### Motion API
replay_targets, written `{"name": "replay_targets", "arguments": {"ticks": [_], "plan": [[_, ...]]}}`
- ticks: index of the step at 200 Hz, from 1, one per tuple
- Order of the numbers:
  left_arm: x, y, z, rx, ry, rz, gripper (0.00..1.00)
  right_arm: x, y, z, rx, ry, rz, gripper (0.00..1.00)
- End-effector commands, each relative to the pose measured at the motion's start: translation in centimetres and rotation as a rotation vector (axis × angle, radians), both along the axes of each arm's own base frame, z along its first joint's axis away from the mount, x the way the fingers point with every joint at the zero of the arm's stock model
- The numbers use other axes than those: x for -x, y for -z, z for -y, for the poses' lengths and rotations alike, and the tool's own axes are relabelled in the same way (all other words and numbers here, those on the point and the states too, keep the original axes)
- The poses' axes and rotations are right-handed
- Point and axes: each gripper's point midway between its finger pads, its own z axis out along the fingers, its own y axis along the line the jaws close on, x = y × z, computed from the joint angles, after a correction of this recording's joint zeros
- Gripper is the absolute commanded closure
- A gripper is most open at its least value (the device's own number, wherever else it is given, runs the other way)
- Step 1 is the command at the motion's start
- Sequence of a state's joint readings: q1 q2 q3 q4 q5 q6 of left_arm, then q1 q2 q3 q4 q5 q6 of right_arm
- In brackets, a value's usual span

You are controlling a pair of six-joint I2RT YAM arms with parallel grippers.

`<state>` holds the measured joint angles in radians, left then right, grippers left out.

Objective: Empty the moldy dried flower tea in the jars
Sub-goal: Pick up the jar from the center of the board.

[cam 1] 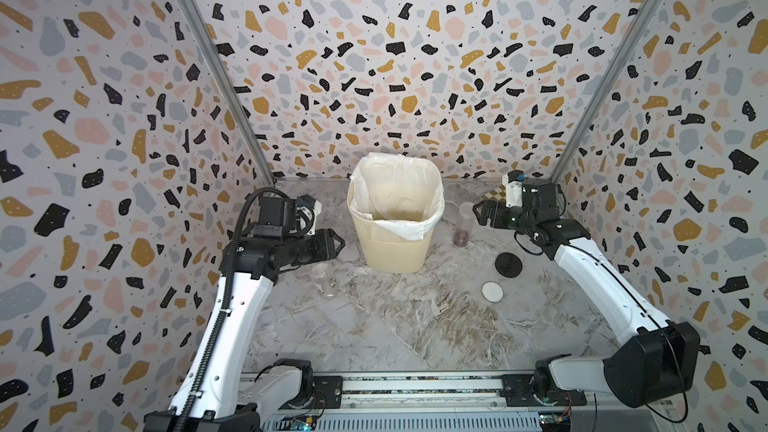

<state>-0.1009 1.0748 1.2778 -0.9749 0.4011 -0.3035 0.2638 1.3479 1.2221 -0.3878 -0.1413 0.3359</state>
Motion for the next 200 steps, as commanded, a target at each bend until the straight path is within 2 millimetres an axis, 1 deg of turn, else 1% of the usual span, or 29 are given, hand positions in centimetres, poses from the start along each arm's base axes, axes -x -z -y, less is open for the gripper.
{"name": "replay_targets", "arguments": {"ticks": [1,16,39,63,92,118,140,175,200], "plan": [[-0.6,-1.4,0.9,0.060,0.024,0.084,0.46,-0.1,-0.5,0.5,0.096,-0.009,-0.005,0.03],[-0.5,-1.3,1.0,0.070,0.030,0.096,0.46,-0.5,-0.1,0.0,0.122,-0.033,-0.024,0.03],[-0.3,-0.8,1.4,0.104,0.036,0.091,0.46,-1.4,1.2,-0.7,0.164,-0.053,-0.062,0.01],[-0.2,-0.3,1.5,0.117,0.026,0.091,0.46,-2.8,2.5,-1.3,0.184,-0.064,-0.085,0.00],[-0.2,0.0,1.4,0.109,0.030,0.092,0.45,-4.9,2.9,-2.3,0.194,-0.082,-0.087,0.00],[-0.6,0.2,1.3,0.085,0.037,0.085,0.45,-6.3,3.8,-3.5,0.210,-0.098,-0.100,0.00],[-0.8,0.3,1.3,0.087,0.041,0.078,0.45,-7.3,4.7,-4.0,0.237,-0.091,-0.112,0.02],[-0.8,0.4,1.1,0.069,0.038,0.082,0.45,-7.3,5.1,-4.7,0.273,-0.090,-0.124,0.07],[-1.0,0.6,1.2,0.069,0.041,0.077,0.45,-6.8,5.8,-4.6,0.296,-0.087,-0.151,0.14]]}}
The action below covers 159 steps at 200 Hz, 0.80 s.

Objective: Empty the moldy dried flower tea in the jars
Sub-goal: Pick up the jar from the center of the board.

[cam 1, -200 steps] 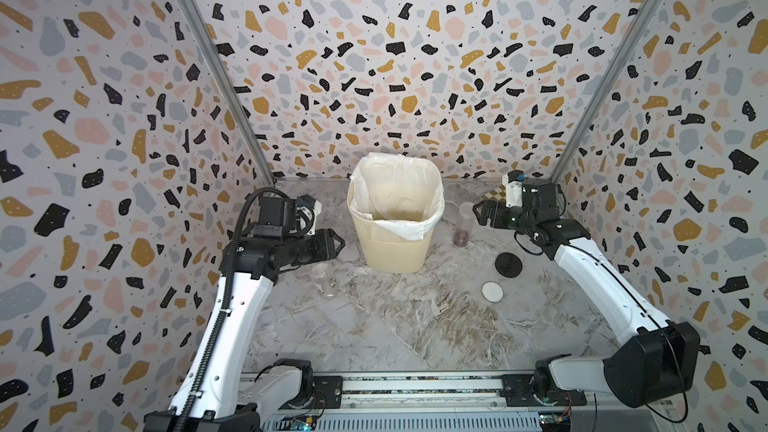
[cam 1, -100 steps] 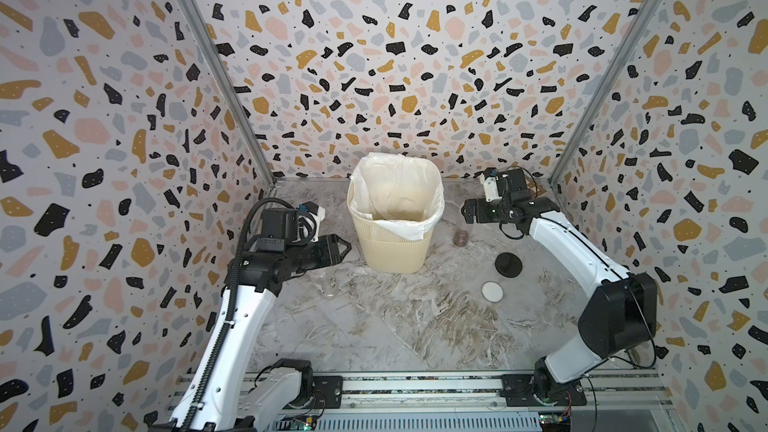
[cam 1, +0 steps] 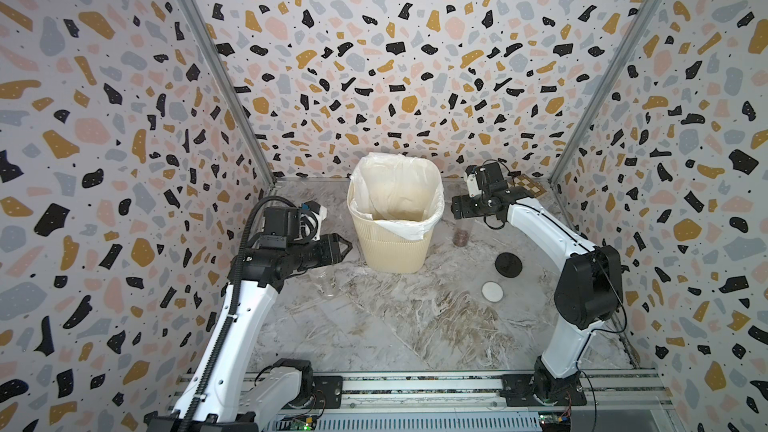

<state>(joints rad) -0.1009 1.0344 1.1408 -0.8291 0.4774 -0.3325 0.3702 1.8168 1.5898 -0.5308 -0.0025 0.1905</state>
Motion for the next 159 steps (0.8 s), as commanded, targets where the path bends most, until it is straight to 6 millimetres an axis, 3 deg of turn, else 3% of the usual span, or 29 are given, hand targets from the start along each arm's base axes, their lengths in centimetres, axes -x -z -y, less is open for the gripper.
{"name": "replay_targets", "arguments": {"ticks": [1,101,159], "plan": [[-0.6,-1.0,0.0,-0.007,0.008,0.049,0.45,0.4,-1.3,0.3,0.034,0.012,0.010,0.15],[-0.6,-1.0,0.2,-0.001,0.023,0.052,0.46,0.8,-0.9,0.2,0.035,0.027,-0.003,0.39],[-0.3,-1.7,0.5,0.006,0.052,0.077,0.46,1.5,-2.6,0.6,-0.027,0.018,0.016,0.46]]}}
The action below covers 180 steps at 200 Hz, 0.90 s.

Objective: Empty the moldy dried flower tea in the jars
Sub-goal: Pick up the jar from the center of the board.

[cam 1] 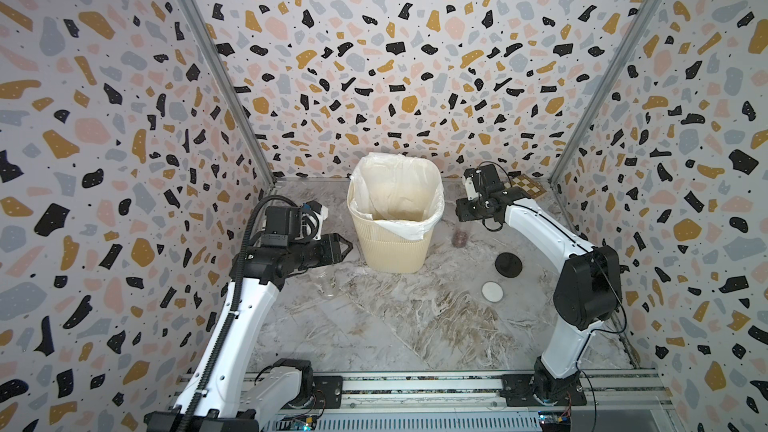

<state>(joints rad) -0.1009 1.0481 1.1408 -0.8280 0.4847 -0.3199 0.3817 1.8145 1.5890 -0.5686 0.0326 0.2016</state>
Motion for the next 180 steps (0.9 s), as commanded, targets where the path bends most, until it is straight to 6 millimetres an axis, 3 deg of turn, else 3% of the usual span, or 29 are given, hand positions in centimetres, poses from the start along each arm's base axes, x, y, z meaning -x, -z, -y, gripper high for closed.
{"name": "replay_targets", "arguments": {"ticks": [1,36,98,180], "plan": [[-0.1,-2.0,0.4,0.011,0.041,0.084,0.46,0.9,-3.1,0.3,-0.059,0.000,0.043,0.46],[1.0,-4.0,2.3,0.081,0.158,0.152,0.46,2.3,-5.0,1.3,-0.145,-0.014,0.050,0.47],[4.5,-5.6,5.6,0.143,0.318,0.268,0.40,7.3,-7.4,2.2,-0.284,-0.074,0.044,0.47],[8.4,-7.2,11.7,0.196,0.571,0.430,0.24,16.3,-9.6,-0.7,-0.526,-0.294,-0.023,0.47]]}}
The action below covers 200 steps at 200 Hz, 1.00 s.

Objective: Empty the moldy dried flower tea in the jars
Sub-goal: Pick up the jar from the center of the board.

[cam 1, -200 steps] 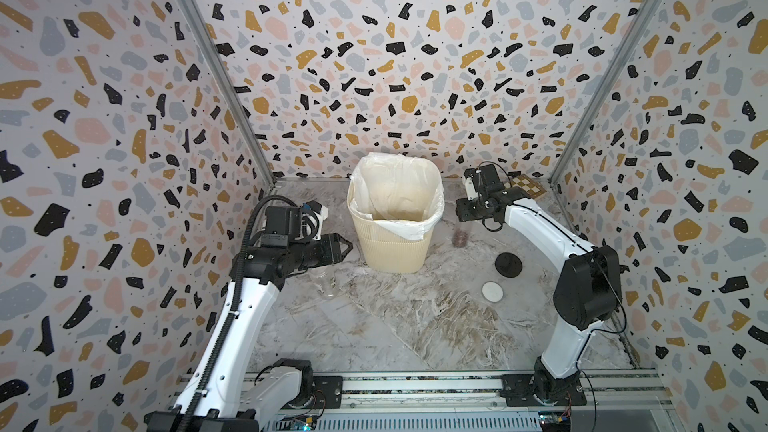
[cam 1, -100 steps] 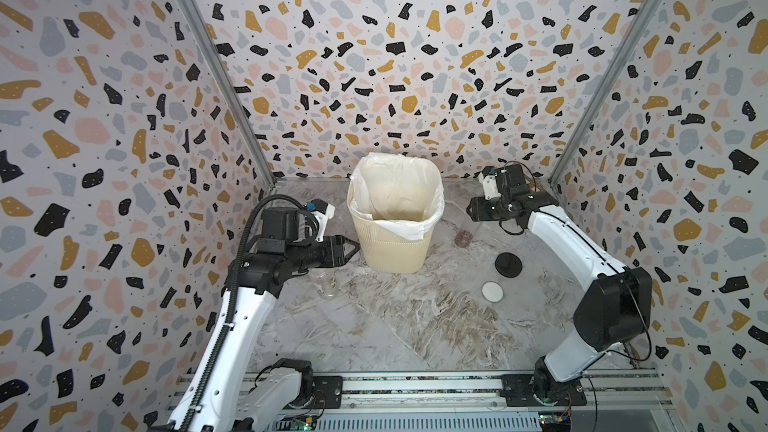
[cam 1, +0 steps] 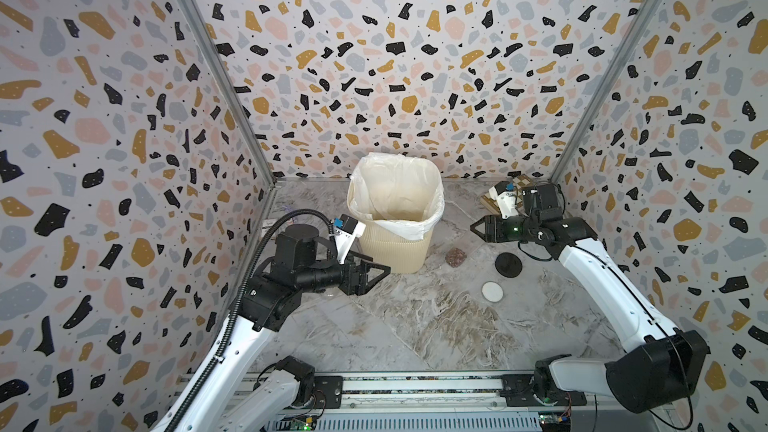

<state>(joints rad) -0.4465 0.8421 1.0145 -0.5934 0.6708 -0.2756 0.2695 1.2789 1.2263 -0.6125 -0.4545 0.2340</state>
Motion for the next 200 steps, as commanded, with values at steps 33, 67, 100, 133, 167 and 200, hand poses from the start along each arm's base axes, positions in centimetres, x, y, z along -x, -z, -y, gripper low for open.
{"name": "replay_targets", "arguments": {"ticks": [33,67,100,133,167,200], "plan": [[0.9,-1.3,3.9,0.009,0.142,0.141,0.20,6.2,-3.6,-2.7,-0.232,-0.203,-0.016,0.47],[1.1,-1.4,5.9,0.018,0.219,0.195,0.15,8.7,-5.6,-4.2,-0.336,-0.323,-0.008,0.47],[0.7,-1.6,7.7,0.016,0.292,0.235,0.13,11.0,-6.4,-6.1,-0.387,-0.459,-0.014,0.47],[0.5,-0.8,8.9,0.005,0.349,0.228,0.13,12.2,-7.6,-7.2,-0.435,-0.533,-0.009,0.47],[0.2,-0.4,10.1,0.045,0.388,0.206,0.12,13.0,-9.1,-8.0,-0.484,-0.592,0.007,0.47],[1.0,-0.9,11.3,0.106,0.453,0.186,0.12,13.3,-9.6,-8.7,-0.499,-0.625,0.017,0.47]]}}
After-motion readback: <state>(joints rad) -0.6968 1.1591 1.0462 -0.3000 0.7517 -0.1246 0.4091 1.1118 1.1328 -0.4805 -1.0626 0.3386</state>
